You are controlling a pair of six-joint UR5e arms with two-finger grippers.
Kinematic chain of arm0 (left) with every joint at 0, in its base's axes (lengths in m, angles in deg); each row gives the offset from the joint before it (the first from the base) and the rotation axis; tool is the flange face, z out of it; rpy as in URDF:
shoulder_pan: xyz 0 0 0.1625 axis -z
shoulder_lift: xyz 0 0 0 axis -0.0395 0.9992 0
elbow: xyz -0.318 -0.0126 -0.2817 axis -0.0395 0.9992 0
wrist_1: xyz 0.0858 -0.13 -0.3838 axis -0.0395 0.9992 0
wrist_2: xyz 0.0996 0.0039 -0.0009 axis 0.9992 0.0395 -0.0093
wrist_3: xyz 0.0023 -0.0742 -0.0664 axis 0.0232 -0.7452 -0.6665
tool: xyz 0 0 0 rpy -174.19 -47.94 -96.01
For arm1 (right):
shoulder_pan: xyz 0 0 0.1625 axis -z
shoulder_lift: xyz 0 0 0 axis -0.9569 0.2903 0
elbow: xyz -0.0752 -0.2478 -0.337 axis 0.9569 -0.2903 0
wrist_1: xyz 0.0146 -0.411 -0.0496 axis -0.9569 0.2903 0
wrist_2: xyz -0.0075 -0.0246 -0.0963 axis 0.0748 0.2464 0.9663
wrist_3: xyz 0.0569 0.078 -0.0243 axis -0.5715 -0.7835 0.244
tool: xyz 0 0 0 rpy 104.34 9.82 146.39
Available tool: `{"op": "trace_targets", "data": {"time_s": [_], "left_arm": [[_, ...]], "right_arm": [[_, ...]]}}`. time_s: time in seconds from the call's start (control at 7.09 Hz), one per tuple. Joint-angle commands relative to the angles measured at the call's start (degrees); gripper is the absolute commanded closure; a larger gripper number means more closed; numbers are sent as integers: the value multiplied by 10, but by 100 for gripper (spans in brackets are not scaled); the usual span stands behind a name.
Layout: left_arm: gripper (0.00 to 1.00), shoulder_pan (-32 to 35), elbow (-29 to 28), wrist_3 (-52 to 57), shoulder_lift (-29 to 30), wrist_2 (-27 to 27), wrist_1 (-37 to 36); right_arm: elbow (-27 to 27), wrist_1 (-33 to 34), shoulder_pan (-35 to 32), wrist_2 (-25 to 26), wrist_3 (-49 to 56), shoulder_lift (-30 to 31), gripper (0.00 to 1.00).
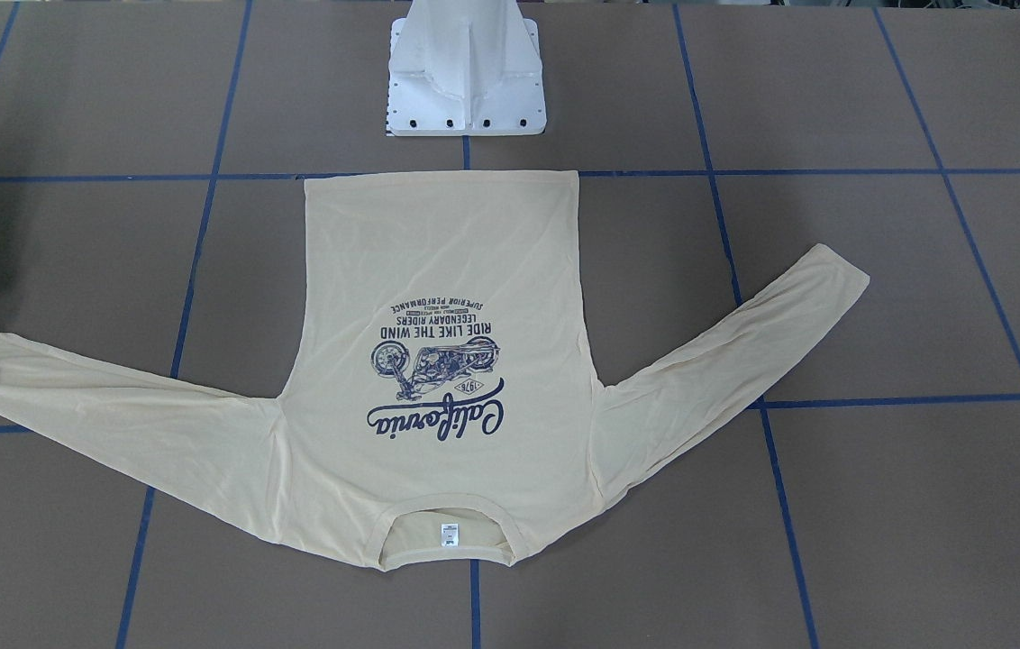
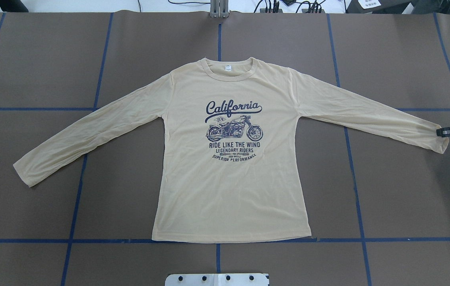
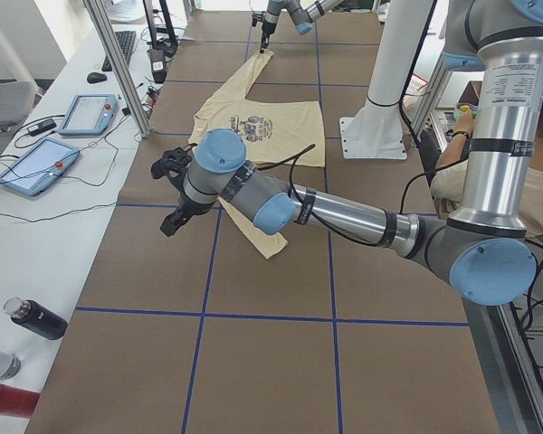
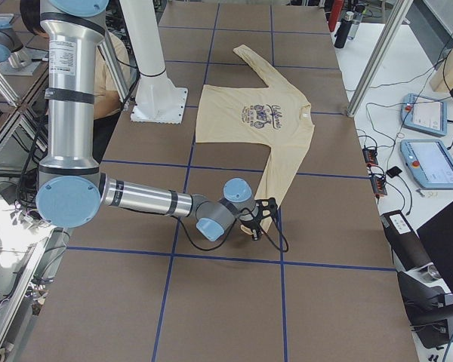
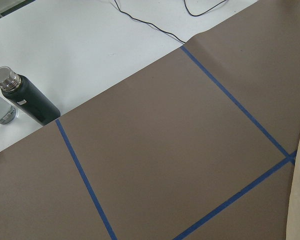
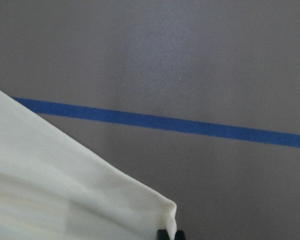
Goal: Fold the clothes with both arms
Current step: 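Reach the right gripper to the nearest sleeve cuff and grasp it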
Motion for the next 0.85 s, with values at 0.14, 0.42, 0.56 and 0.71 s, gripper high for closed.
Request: {"op": "trace_targets", "data": {"time_s": [0.14,0.42,0.56,0.71], "left_arm": [[0,0,0,0,-1,0,0],[0,0,-3,0,-1,0,1],[0,0,-5,0,-1,0,3],[0,0,-7,0,-1,0,3]], "right_arm": [[50,1,-2,-13,-1,-3,100],[117,29,-5,-26,-71,-22,100],[162,95,-4,-27,-115,-58,100],[187,165,6,-23,-158,-115,100]]}}
